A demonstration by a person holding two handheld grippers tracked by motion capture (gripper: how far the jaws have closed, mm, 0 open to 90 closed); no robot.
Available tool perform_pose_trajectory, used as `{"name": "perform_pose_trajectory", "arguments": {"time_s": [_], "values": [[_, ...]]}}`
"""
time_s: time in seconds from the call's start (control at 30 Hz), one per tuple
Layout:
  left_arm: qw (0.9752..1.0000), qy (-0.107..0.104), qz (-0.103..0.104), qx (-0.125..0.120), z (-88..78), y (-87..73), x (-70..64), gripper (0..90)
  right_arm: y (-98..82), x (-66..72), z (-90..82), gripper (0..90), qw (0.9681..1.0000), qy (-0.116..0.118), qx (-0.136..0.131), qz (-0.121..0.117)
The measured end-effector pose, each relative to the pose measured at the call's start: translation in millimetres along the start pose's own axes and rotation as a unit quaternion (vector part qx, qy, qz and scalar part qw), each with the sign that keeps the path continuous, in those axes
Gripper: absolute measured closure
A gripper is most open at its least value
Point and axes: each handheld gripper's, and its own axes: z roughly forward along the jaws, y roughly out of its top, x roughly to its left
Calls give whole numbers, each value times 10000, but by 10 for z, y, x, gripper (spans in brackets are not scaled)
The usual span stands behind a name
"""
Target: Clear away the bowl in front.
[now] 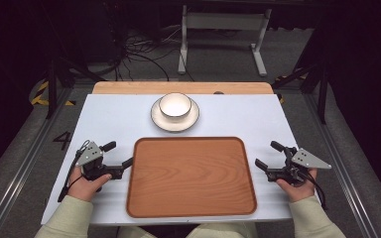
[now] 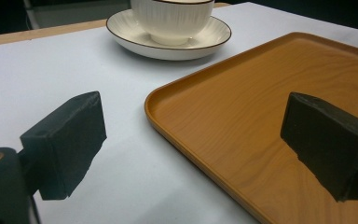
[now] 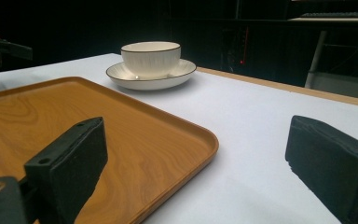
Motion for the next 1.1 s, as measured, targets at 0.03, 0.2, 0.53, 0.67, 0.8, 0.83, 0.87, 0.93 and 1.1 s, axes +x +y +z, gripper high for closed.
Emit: {"name": "perform_pose_trajectory", "arguments": {"time_s": [0.03,0.2,0.53,0.67,0.8,0.83,0.87,0.93,1.1], "values": [[10000,4,-1,4,1,0,-3,76,0,0,0,60,10000,0,0,0],[10000,9,16,28,0,1,-7,69,1,-5,2,45,10000,-11,10,39],[10000,31,12,-7,-6,-2,-4,43,5,31,13,24,9998,-109,68,-126],[10000,44,21,-19,-7,-4,-8,40,14,54,38,24,9994,-159,200,-222],[10000,6,22,-33,-11,-6,-8,50,17,60,48,31,9992,-204,261,-211],[10000,-48,46,-32,-13,-7,-9,76,17,62,47,31,9992,-209,258,-226],[9999,-71,88,-20,-10,-5,-9,87,17,64,47,32,9992,-216,257,-231],[9998,-118,177,5,-5,-4,-19,78,16,61,47,33,9992,-215,249,-213],[9995,-191,233,26,-2,-3,-29,106,15,49,43,33,9993,-248,229,-151]]}}
